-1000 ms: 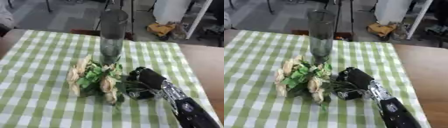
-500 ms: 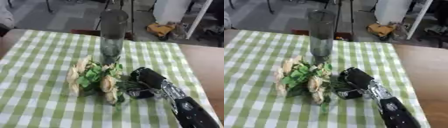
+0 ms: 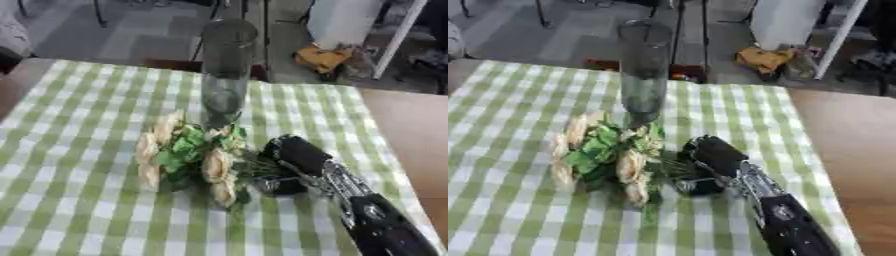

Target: Arrange flowers into the vase.

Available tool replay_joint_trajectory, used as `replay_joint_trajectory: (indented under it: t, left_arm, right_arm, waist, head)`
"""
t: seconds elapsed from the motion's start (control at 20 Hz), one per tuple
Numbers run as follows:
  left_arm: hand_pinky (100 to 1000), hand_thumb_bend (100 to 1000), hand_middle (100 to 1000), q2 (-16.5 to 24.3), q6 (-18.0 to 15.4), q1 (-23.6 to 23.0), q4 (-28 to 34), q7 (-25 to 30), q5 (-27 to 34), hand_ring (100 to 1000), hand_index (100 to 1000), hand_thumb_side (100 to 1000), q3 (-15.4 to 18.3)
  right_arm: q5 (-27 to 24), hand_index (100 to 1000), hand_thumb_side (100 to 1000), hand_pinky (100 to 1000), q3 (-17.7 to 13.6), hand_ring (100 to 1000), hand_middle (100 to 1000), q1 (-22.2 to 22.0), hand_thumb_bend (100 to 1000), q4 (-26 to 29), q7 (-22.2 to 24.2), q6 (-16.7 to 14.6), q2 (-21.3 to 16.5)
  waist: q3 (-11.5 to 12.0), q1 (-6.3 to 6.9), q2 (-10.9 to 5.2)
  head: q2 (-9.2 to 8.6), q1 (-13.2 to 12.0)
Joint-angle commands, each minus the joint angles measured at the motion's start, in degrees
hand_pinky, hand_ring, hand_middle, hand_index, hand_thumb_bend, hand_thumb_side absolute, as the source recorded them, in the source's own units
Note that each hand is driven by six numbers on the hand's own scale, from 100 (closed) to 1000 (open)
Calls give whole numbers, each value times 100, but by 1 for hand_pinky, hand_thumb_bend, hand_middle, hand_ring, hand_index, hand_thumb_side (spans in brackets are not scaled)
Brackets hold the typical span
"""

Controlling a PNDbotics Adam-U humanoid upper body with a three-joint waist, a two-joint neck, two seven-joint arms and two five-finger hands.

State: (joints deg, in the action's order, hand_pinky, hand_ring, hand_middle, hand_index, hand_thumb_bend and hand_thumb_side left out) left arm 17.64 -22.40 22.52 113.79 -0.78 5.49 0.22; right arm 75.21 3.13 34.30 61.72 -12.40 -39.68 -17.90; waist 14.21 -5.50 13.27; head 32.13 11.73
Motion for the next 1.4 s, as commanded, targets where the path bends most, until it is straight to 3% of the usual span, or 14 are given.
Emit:
replay_joint_trajectory:
  t: [0.05,0.45,0.7,0.75,0.85,0.9,0.95,1.05,1.4]
  left_arm:
    - [658,100,911,59,10,40,80,4,-11,874,985,888,10]
    - [656,100,907,60,23,27,80,12,-20,859,986,883,15]
    - [656,100,905,59,27,20,80,13,-22,856,987,876,21]
    - [656,100,904,60,28,18,80,14,-24,855,987,875,22]
    - [656,100,903,62,28,16,80,15,-24,854,986,874,24]
    - [656,100,902,62,29,15,80,16,-24,854,986,876,25]
    - [656,100,901,62,29,12,80,17,-24,853,986,874,25]
    - [656,100,899,62,30,11,80,20,-22,851,986,873,26]
    - [656,100,900,66,33,4,80,30,-18,851,986,868,27]
  right_arm:
    - [-88,339,771,250,-56,114,157,12,100,-82,48,-29,-111]
    - [-410,258,924,199,-131,100,118,178,100,-63,-87,-198,-187]
    - [-492,232,903,180,-164,100,100,328,100,-149,-207,-232,-200]
    - [-520,214,858,178,-175,100,100,350,100,-165,-232,-240,-203]
    - [-581,187,853,166,-192,100,100,387,100,-192,-260,-263,-211]
    - [-626,170,911,159,-204,100,100,405,100,-203,-278,-269,-217]
    - [-688,153,860,150,-219,100,100,422,100,-216,-296,-273,-221]
    - [-833,131,846,135,-243,100,100,454,100,-232,-315,-283,-229]
    - [-1464,120,874,100,-335,100,100,580,100,-218,-238,-369,-281]
  waist:
    - [-1,48,-51]
    - [-3,66,-65]
    - [-2,73,-68]
    - [-1,74,-68]
    - [-1,75,-69]
    - [-2,76,-69]
    - [-3,77,-69]
    - [-4,79,-68]
    - [-11,92,-59]
  head:
    - [-57,18]
    - [-59,15]
    - [-58,21]
    - [-59,21]
    - [-62,22]
    - [-65,21]
    - [-70,20]
    - [-79,21]
    - [-90,24]
